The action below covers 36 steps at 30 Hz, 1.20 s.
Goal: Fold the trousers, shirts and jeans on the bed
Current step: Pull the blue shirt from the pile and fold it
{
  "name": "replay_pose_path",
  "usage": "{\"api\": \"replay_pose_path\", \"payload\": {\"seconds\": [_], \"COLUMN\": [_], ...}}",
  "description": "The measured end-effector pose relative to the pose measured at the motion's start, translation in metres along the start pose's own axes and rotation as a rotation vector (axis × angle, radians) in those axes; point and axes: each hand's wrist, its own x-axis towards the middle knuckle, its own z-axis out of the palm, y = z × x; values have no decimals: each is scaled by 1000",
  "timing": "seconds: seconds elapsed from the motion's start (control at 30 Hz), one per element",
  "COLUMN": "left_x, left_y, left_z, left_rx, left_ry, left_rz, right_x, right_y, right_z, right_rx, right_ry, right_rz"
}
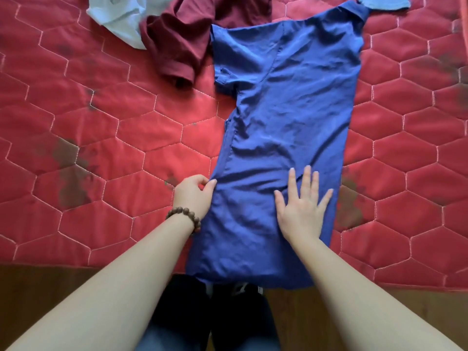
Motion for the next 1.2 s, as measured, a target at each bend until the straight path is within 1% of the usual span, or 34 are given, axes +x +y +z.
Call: {"api": "replay_pose_path", "payload": {"seconds": [0.03, 0.07, 0.17, 0.2, 0.27, 0.37, 0.47, 0.5, 0.57, 0.6, 0.67, 0.8, 0.87, 0.97, 1.03, 1.13, 1.17, 1.2], "left_x": [-4, -8, -22, -27, -34, -45, -59, -64, -71, -73, -75, -80, -84, -93, -99, -108, -111, -114], "left_y": [-2, -3, -13, -18, -29, -40, -43, -44, -46, -46, -45, -48, -54, -61, -64, -65, -63, -59], "left_z": [0, -1, -4, -6, -10, -15, -14, -13, -9, -7, -7, -9, -8, -5, -5, -10, -12, -13], "left_rx": [7, 25, 130, 151, 143, 71, 77, 85, 61, 31, -29, -210, -216, -143, -81, 71, 180, 315], "left_ry": [-38, -91, -264, -297, -327, -328, -319, -327, -353, -366, -392, -403, -382, -332, -322, -298, -263, -200], "left_rz": [-4, -6, -5, -7, -12, -7, 4, -4, -39, -54, -48, 3, -2, -1, 13, -31, -12, 44], "right_x": [-7, -15, -51, -62, -80, -100, -116, -119, -120, -118, -113, -116, -120, -124, -127, -138, -141, -143], "right_y": [2, -1, -16, -18, -13, 3, 17, 21, 31, 37, 47, 64, 69, 71, 72, 70, 67, 63], "right_z": [1, 2, 10, 13, 14, 10, -3, -7, -14, -15, -21, -29, -28, -25, -24, -26, -28, -30], "right_rx": [4, 20, 18, 0, 38, 179, 347, 380, 495, 563, 630, 763, 733, 712, 720, 610, 552, 482], "right_ry": [-3, -4, -39, -46, -25, 16, 76, 65, -27, -92, -164, -67, -97, -250, -304, -299, -261, -187], "right_rz": [24, -8, -238, -248, -111, 171, 472, 544, 643, 666, 624, 556, 564, 599, 611, 684, 710, 704]}}
